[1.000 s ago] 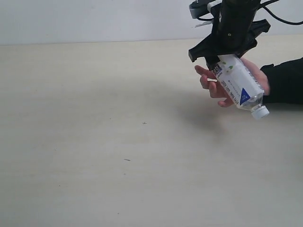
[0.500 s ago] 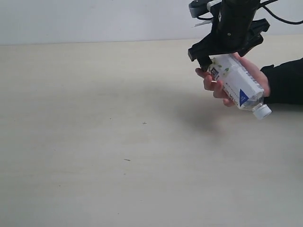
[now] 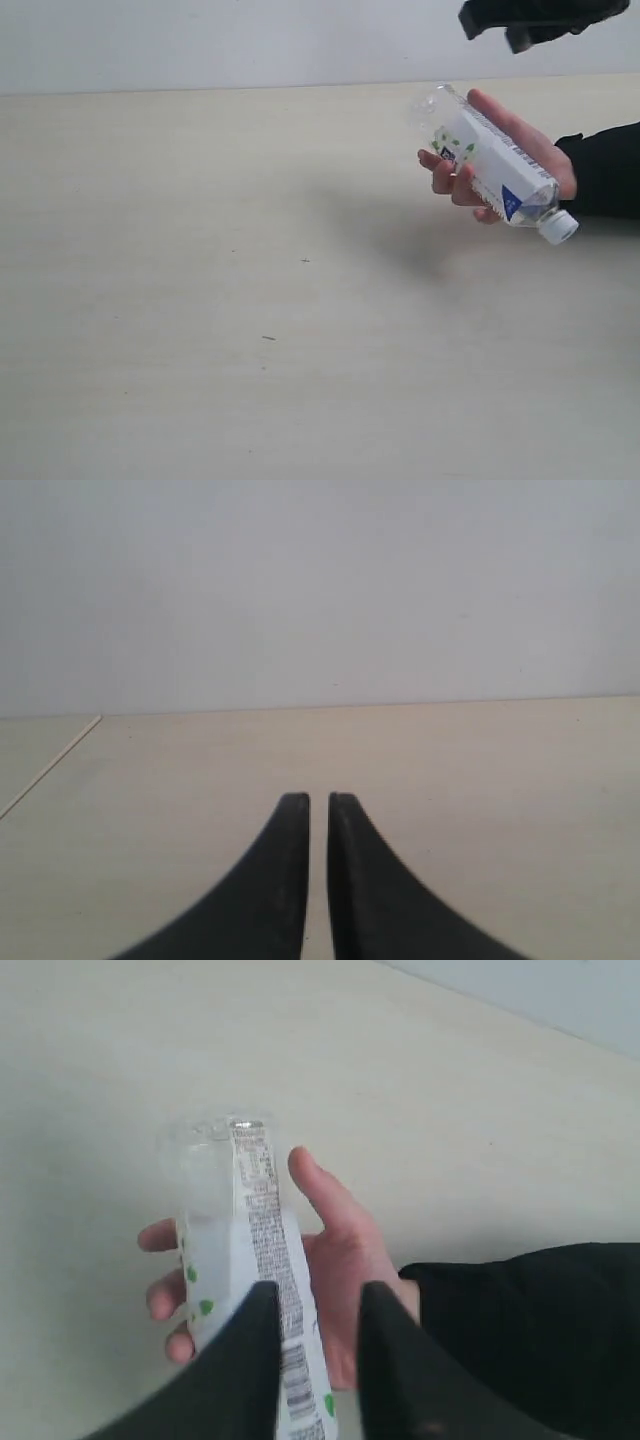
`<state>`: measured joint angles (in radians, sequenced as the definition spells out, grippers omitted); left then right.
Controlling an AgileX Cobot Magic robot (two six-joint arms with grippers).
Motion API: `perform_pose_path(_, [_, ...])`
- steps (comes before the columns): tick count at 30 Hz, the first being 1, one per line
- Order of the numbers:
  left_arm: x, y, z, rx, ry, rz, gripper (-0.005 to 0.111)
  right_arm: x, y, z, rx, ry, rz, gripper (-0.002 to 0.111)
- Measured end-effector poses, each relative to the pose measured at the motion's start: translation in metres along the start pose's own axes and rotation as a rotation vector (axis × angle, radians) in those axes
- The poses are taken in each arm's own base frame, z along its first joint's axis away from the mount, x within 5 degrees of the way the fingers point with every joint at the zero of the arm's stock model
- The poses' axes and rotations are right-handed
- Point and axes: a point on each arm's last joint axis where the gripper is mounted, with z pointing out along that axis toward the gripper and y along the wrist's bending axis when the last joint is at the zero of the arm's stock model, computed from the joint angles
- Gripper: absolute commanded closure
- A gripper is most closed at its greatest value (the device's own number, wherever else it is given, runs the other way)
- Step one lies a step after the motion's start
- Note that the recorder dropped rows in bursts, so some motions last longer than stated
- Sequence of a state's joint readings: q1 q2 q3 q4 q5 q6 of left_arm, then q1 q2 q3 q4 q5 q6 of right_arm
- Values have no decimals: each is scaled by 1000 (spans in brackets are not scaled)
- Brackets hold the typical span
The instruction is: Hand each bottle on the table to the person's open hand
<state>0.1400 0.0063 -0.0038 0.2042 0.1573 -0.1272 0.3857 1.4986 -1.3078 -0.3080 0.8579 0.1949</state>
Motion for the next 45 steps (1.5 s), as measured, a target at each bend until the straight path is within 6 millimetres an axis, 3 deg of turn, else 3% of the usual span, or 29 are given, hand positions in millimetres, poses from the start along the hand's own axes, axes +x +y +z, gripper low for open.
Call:
perform_pose_path(9, [0,0,0,0,0,0,97,107,-6,-61,-75,-227,29,108])
perform_pose_path(22, [0,0,0,0,0,0,97,209,-13,-126,-162,-646,158,108])
perform_pose_path(33, [0,0,0,0,0,0,97,245,-20,-157,-181,-815,209,108])
perform_pose_path(45, [0,0,0,0,0,0,97,250,-20,-161,-183,-848,215,108])
